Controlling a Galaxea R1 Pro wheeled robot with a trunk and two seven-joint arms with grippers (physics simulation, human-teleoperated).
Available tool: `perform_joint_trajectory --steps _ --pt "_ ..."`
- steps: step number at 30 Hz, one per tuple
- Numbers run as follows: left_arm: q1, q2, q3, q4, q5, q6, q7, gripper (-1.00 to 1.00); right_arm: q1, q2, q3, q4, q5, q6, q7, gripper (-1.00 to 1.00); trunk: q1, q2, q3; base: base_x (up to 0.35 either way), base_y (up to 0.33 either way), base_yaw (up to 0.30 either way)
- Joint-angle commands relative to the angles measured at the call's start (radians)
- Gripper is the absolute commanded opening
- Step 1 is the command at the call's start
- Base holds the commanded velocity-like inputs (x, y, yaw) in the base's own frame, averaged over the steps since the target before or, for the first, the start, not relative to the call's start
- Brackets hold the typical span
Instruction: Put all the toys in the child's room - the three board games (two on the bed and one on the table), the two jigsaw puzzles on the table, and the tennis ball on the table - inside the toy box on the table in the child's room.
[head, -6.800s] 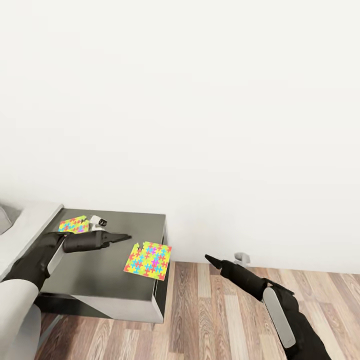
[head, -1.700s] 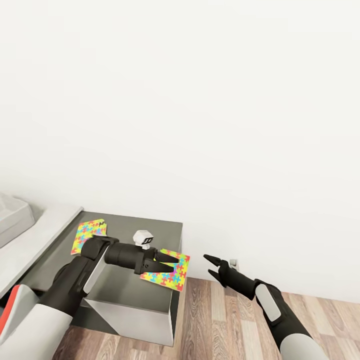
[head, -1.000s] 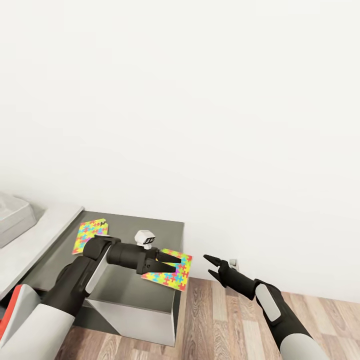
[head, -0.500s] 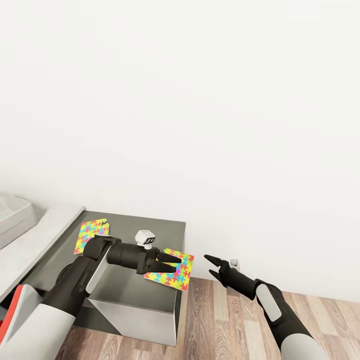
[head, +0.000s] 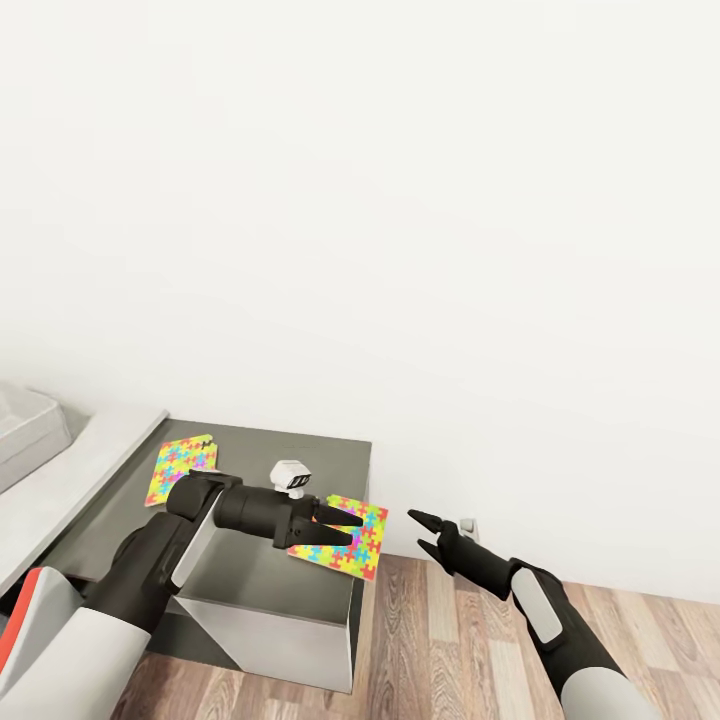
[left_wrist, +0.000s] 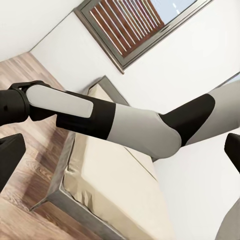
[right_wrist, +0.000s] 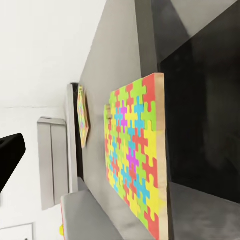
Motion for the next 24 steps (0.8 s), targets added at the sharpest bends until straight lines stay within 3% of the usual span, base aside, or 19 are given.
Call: perform_joint_trajectory --steps 1,13,24 --pt "-0.001 0.001 -0.002 0.000 0.003 0.011 -0.002 1.00 -0.001 0.000 -0.002 0.000 -0.002 0.006 0.001 1.00 0.000 -0.001 -0.001 0.000 0.000 0.000" --pt "-0.001 0.001 -0.002 0.000 0.004 0.011 -0.001 1.00 -0.001 0.001 -0.002 0.000 -0.002 0.006 0.002 1.00 0.000 -0.001 -0.001 -0.003 0.003 0.000" --pt "-0.001 0.000 -0.002 0.000 0.002 0.011 0.000 1.00 0.000 -0.001 -0.002 0.000 -0.002 0.006 0.002 1.00 0.000 -0.001 -0.001 -0.059 0.155 0.000"
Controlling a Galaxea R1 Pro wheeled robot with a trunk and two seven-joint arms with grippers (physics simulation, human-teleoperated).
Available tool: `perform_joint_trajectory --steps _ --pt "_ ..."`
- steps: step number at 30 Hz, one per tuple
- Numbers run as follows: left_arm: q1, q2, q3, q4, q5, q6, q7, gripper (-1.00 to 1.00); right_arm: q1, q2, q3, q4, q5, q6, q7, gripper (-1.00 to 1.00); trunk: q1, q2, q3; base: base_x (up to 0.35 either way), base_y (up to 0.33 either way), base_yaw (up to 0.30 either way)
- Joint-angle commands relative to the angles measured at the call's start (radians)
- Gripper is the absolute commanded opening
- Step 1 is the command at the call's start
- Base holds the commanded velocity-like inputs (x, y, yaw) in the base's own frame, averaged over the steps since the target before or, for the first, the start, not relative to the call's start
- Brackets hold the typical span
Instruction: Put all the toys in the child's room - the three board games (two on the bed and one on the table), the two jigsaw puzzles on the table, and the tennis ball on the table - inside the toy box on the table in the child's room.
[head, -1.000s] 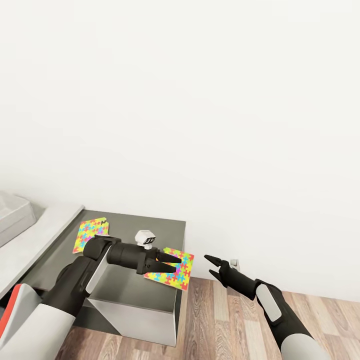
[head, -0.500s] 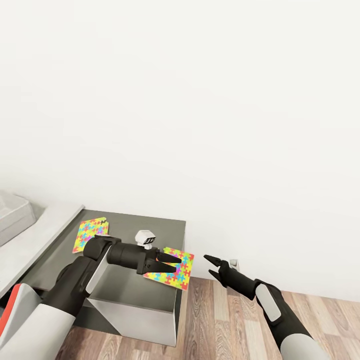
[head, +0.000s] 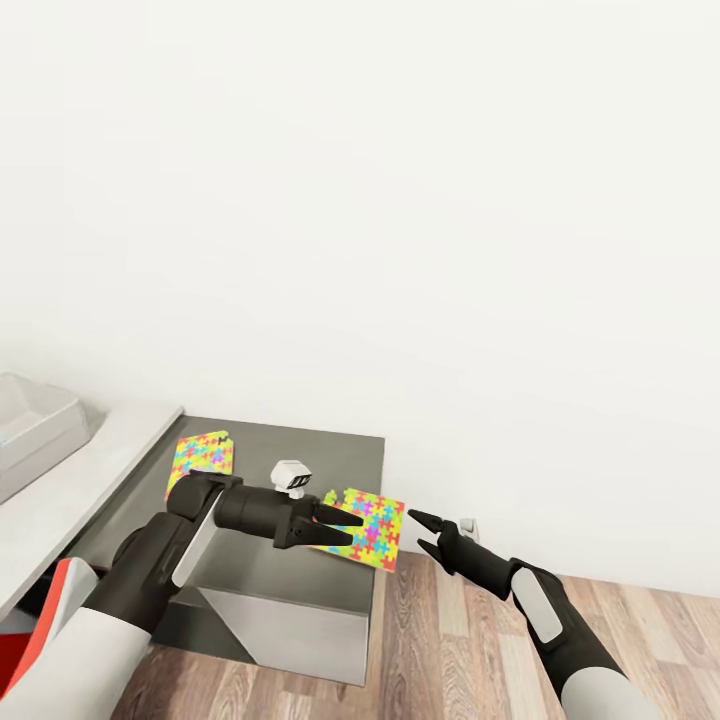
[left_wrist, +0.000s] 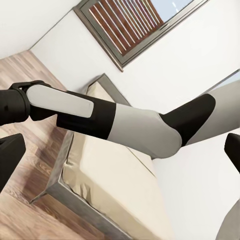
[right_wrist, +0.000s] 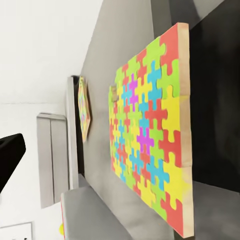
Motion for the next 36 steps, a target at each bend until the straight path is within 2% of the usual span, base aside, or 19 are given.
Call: perform_joint_trajectory --steps 1,9,11,12,16,19,20,25,36 --pt "-0.001 0.001 -0.002 0.000 0.003 0.011 -0.002 1.00 -0.001 0.000 -0.002 0.000 -0.002 0.006 0.001 1.00 0.000 -0.001 -0.001 -0.009 0.033 0.000" --pt "-0.001 0.000 -0.002 0.000 0.005 0.011 -0.001 1.00 -0.001 0.002 -0.002 0.000 -0.002 0.006 0.001 1.00 0.000 -0.001 -0.001 -0.002 0.009 0.000" --pt "-0.001 -0.016 -0.005 -0.001 0.006 0.011 -0.001 1.00 -0.001 0.002 -0.002 0.000 -0.002 0.006 0.001 1.00 0.000 -0.001 -0.001 0.000 0.001 0.000" --pt "-0.001 -0.033 -0.010 -0.001 0.005 0.011 -0.001 1.00 -0.001 0.002 -0.002 0.000 -0.002 0.006 0.001 1.00 0.000 -0.001 -0.001 0.000 0.000 0.000" --pt "-0.001 -0.134 -0.054 0.000 -0.004 0.012 0.018 1.00 -0.001 0.003 -0.002 0.000 -0.002 0.006 0.000 1.00 0.000 -0.001 -0.001 0.000 0.000 0.000" --pt "-0.001 -0.180 -0.082 0.000 -0.022 0.014 0.069 1.00 -0.001 0.000 -0.002 0.000 -0.002 0.006 0.001 1.00 0.000 -0.001 -0.001 0.000 0.000 0.000" --pt "-0.001 -0.187 -0.088 0.000 -0.024 0.015 0.085 1.00 -0.001 -0.002 -0.002 0.000 -0.002 0.006 0.001 1.00 0.000 -0.001 -0.001 0.000 0.000 0.000" --pt "-0.001 -0.196 -0.097 -0.001 -0.027 0.016 0.110 1.00 -0.001 -0.008 -0.003 0.000 -0.002 0.006 0.002 1.00 0.000 -0.001 -0.001 0.000 0.033 0.000" --pt "-0.001 -0.197 -0.097 0.001 -0.032 0.015 0.117 1.00 -0.001 -0.013 -0.004 0.000 -0.002 0.006 0.003 1.00 0.000 -0.001 -0.001 0.002 0.072 0.000"
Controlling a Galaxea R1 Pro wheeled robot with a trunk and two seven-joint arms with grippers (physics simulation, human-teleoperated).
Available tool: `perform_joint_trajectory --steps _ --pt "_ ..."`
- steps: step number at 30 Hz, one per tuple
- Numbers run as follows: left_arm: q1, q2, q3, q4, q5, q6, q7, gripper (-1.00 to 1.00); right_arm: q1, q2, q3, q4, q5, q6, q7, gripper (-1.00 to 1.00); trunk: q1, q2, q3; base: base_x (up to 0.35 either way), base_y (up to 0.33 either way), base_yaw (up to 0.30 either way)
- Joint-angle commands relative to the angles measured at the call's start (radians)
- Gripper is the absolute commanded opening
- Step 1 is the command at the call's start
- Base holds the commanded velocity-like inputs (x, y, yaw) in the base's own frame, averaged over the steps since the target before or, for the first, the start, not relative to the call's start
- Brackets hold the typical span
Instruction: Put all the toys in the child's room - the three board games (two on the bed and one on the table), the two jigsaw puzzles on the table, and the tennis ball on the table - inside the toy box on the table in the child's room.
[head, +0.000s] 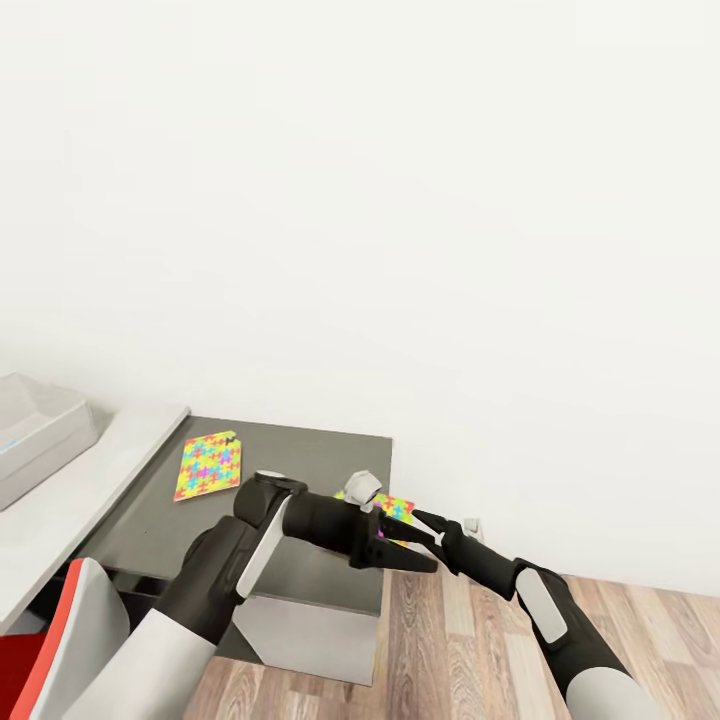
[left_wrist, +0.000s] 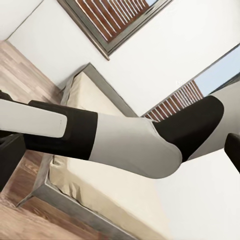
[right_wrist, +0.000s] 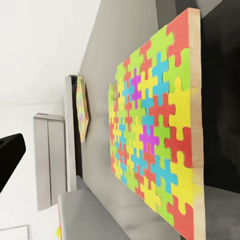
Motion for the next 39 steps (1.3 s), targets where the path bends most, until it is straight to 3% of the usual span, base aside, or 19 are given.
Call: perform_joint_trajectory --steps 1,14,31,39 --pt "-0.001 0.000 -0.001 0.000 0.003 0.010 -0.001 1.00 0.000 0.000 -0.002 0.000 -0.002 0.006 0.002 1.00 0.000 -0.001 -0.001 0.086 0.010 0.000" --pt "-0.001 0.002 0.001 0.002 0.002 0.012 0.002 1.00 -0.001 0.000 -0.002 0.000 -0.002 0.006 0.002 1.00 0.000 -0.001 -0.001 0.069 0.007 0.000" --pt "-0.001 0.002 0.001 0.002 0.002 0.012 0.002 1.00 0.000 0.000 -0.002 0.000 -0.002 0.006 0.002 1.00 0.065 -0.120 -0.054 0.000 0.000 0.000" --pt "-0.001 0.003 0.002 0.002 0.003 0.012 0.002 1.00 0.000 0.001 -0.002 0.000 -0.002 0.006 0.001 1.00 0.065 -0.120 -0.054 0.000 0.000 0.000"
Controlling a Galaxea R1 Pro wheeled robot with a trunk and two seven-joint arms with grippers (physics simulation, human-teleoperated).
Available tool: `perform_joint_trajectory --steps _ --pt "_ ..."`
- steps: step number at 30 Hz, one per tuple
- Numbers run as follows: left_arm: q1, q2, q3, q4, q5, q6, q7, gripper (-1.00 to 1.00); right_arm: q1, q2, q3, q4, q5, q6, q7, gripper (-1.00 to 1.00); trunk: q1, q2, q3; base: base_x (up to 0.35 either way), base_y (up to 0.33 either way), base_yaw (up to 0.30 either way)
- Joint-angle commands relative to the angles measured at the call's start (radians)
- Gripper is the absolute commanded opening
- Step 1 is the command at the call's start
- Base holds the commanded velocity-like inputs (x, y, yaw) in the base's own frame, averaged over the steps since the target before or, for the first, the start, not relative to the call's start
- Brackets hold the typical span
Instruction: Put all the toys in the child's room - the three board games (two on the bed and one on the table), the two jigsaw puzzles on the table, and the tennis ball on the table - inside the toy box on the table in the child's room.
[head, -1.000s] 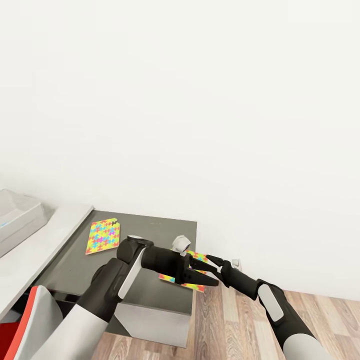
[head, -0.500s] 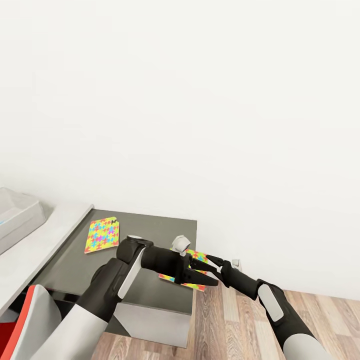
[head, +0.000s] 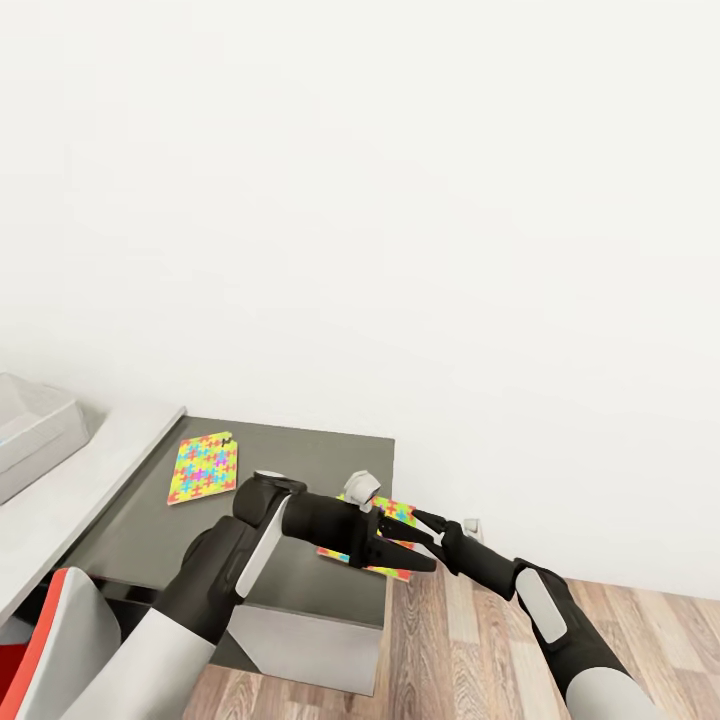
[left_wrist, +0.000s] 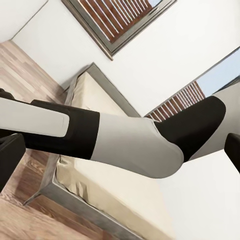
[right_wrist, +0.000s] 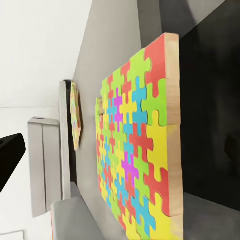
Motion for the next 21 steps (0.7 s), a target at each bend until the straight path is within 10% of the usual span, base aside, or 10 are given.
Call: perform_joint_trajectory --steps 1,21 --pt "-0.001 0.000 -0.001 0.000 0.003 0.010 -0.001 1.00 -0.001 0.000 -0.002 0.000 -0.002 0.006 0.001 1.00 0.000 -0.001 -0.001 0.000 0.000 0.000" --pt "-0.001 0.000 -0.001 0.000 0.003 0.010 -0.001 1.00 -0.002 -0.001 -0.002 0.000 -0.001 0.006 0.001 1.00 0.000 -0.001 -0.001 0.000 0.056 0.000"
